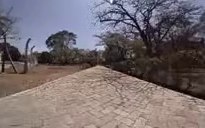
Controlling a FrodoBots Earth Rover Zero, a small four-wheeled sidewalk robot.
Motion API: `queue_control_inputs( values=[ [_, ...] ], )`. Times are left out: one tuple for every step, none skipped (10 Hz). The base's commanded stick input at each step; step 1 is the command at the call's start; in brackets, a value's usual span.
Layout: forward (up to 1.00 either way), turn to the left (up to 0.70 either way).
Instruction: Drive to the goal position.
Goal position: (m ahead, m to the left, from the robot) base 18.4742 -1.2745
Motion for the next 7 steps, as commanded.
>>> queue_control_inputs(
  values=[
    [1.0, 0.0],
    [1.0, 0.0],
    [1.0, 0.0],
    [1.0, 0.0],
    [1.0, 0.0],
    [1.0, 0.0],
    [1.0, 0.0]
  ],
)
